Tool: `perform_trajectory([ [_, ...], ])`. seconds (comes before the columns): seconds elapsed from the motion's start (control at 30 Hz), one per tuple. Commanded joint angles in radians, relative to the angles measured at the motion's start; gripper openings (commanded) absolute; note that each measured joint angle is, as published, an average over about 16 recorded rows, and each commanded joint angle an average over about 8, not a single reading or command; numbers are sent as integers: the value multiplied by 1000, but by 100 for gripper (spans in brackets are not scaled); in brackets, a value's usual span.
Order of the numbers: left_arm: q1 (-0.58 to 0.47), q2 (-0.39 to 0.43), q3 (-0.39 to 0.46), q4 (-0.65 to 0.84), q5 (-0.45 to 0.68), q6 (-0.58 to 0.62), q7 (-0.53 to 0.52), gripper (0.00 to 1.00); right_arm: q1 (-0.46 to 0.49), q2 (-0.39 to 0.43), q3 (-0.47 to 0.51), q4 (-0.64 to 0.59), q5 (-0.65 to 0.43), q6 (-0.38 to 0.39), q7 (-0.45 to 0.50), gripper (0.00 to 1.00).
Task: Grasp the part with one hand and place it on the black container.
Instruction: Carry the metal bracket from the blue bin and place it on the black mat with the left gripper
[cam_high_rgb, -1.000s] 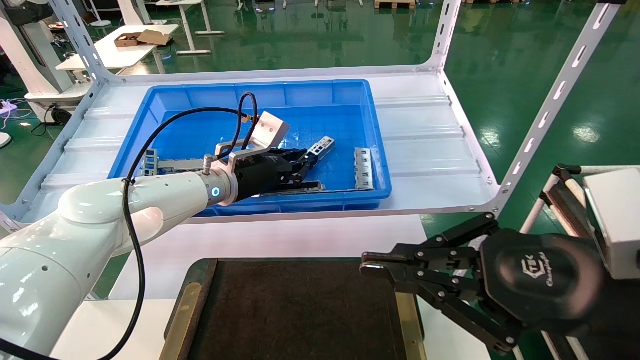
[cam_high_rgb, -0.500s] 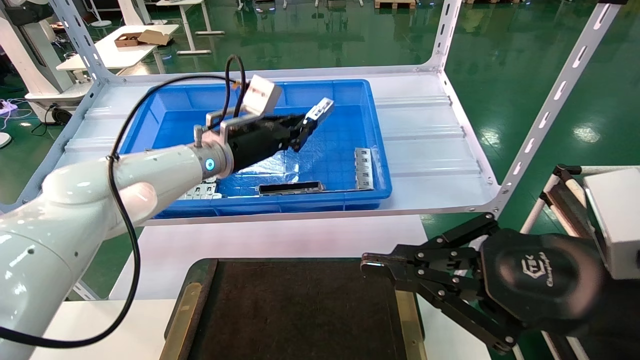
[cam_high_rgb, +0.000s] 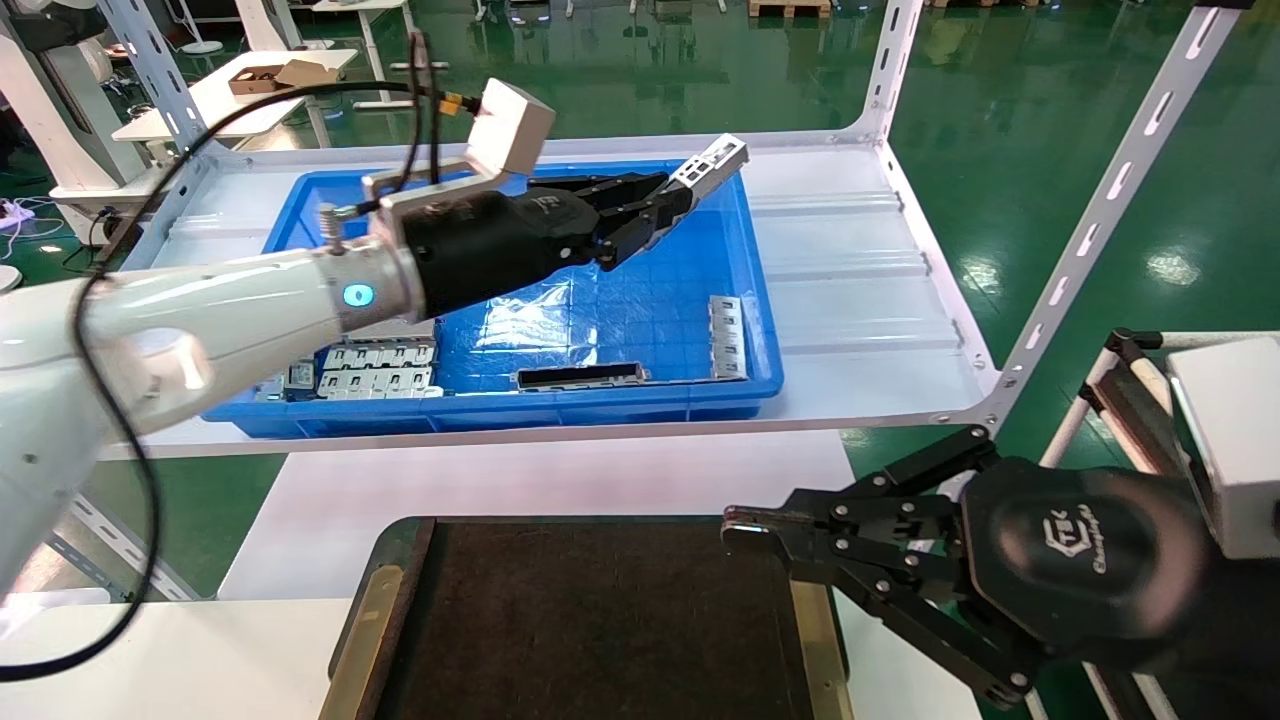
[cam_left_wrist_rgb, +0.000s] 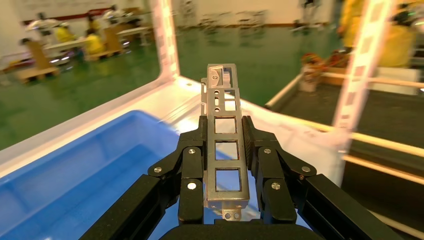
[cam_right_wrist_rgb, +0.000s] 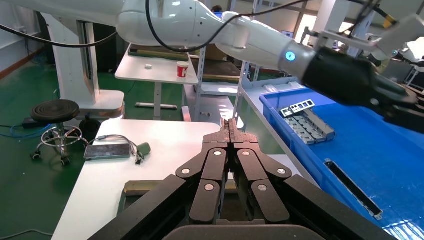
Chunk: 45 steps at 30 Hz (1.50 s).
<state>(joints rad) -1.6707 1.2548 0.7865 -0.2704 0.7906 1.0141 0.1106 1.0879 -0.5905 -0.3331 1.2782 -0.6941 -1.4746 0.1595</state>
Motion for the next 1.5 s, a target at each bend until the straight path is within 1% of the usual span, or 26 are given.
perform_trajectory([
  [0.03, -7, -18, -6, 1, -11, 59, 2, 0, 0, 0, 0, 0, 0, 0, 0, 0],
  [0.23, 44, -95, 2, -66, -21, 184, -51, 0, 0, 0, 0, 0, 0, 0, 0, 0],
  [0.4, 130, -172, 6, -203, -38, 246, -110, 0, 0, 0, 0, 0, 0, 0, 0, 0],
  [0.57, 239, -253, 11, -400, -60, 252, -184, 0, 0, 0, 0, 0, 0, 0, 0, 0],
  [0.7, 333, -309, 21, -549, -70, 205, -246, 0, 0, 0, -1, 0, 0, 0, 0, 0],
  [0.8, 407, -343, 30, -641, -68, 132, -287, 0, 0, 0, -1, 0, 0, 0, 0, 0],
  [0.9, 486, -371, 39, -721, -61, 27, -326, 0, 0, 0, -1, 0, 0, 0, 0, 0],
  [1.07, 625, -411, 61, -859, -37, -202, -397, 0, 0, 0, -1, 0, 1, 0, 0, 0],
  [1.2, 725, -423, 92, -963, -1, -400, -451, 0, 0, 0, -1, 0, 1, 0, 0, 0],
  [1.33, 795, -398, 130, -1026, 36, -584, -493, 0, 0, 0, -1, 0, 1, 0, -1, 0],
  [1.5, 832, -312, 171, -1022, 64, -784, -533, 0, 0, 0, -1, 0, 1, 0, -1, 0],
])
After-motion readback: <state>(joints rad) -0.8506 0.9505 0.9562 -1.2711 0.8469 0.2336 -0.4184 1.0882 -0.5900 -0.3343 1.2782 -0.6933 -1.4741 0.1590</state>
